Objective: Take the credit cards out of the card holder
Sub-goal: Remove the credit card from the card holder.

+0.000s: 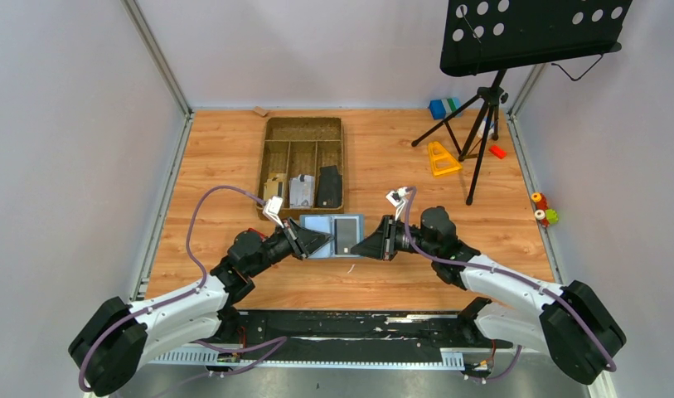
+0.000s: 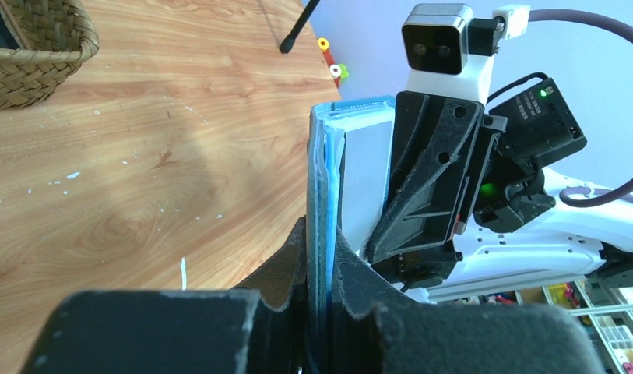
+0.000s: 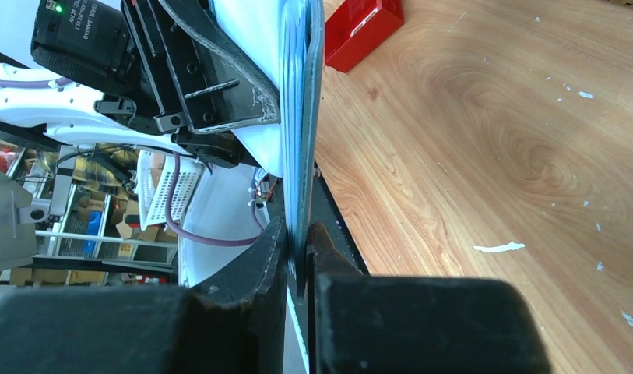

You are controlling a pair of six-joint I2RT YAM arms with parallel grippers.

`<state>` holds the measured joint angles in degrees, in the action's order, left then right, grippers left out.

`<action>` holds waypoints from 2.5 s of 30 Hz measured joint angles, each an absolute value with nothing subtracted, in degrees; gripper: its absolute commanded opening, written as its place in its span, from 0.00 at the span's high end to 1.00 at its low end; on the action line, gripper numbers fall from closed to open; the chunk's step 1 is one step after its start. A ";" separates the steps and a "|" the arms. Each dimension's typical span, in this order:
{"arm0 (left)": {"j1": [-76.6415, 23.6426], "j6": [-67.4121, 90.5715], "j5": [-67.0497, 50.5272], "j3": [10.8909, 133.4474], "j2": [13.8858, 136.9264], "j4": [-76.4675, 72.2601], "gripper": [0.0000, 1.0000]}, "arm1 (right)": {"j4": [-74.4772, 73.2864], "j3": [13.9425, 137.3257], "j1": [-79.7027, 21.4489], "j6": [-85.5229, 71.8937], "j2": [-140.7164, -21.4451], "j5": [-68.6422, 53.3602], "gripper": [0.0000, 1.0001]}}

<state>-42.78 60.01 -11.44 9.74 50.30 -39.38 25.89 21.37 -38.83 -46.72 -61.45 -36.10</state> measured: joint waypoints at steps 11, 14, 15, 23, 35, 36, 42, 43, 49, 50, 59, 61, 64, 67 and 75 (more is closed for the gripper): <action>-42.78 55.72 -12.64 9.80 52.16 -38.85 0.52 | 21.06 23.16 -38.87 -46.17 -61.45 -36.03 1.00; -42.78 54.92 -14.17 9.80 53.30 -38.98 0.43 | 19.11 23.94 -38.81 -45.52 -61.39 -35.86 1.00; -42.78 54.72 -14.57 9.80 53.43 -39.09 0.41 | 18.85 24.10 -38.83 -45.28 -61.39 -35.88 1.00; -42.76 54.81 -16.73 9.80 53.45 -40.88 0.45 | 17.45 24.80 -38.81 -44.40 -59.94 -36.29 1.00; -42.65 56.55 -18.31 9.78 53.06 -46.57 0.57 | 22.63 24.77 -38.46 -46.46 -59.90 -39.70 1.00; -42.52 56.71 -18.33 9.74 52.88 -46.61 0.56 | 22.87 24.77 -38.44 -46.57 -59.86 -39.75 1.00; -41.06 56.49 -18.17 9.15 49.04 -42.63 0.35 | 18.00 24.86 -38.46 -45.12 -57.60 -37.01 1.00; -40.75 56.18 -17.82 9.15 47.44 -39.97 0.28 | 16.91 24.86 -38.46 -44.80 -57.19 -36.45 1.00; -40.36 54.52 -16.34 9.15 42.44 -33.10 0.03 | 13.93 24.88 -38.46 -44.25 -56.80 -34.39 1.00; -40.36 54.50 -16.25 9.15 42.39 -32.58 0.01 | 13.56 24.88 -38.44 -44.29 -56.73 -33.58 1.00; -41.63 56.01 -12.51 8.58 44.95 -33.08 0.00 | 15.68 24.77 -38.41 -48.01 -55.18 -27.90 1.00; -43.05 56.21 -10.92 8.58 45.71 -33.85 0.00 | 16.69 24.77 -38.44 -49.04 -55.48 -27.46 1.00; -44.75 56.29 -8.36 8.58 47.09 -36.16 0.00 | 18.68 24.77 -38.41 -50.81 -56.14 -27.07 1.00; -45.25 56.36 -6.44 8.60 48.86 -39.44 0.00 | 20.64 24.77 -38.41 -52.16 -56.66 -27.09 1.00; -45.28 56.62 -5.02 11.60 54.52 -44.80 0.20 | 22.98 24.77 -38.44 -53.54 -57.98 -28.71 1.00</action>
<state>-45.28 56.62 -5.02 11.60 54.52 -44.80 22.98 24.77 -38.44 -53.54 -57.98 -28.71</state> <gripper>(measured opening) 0.935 0.092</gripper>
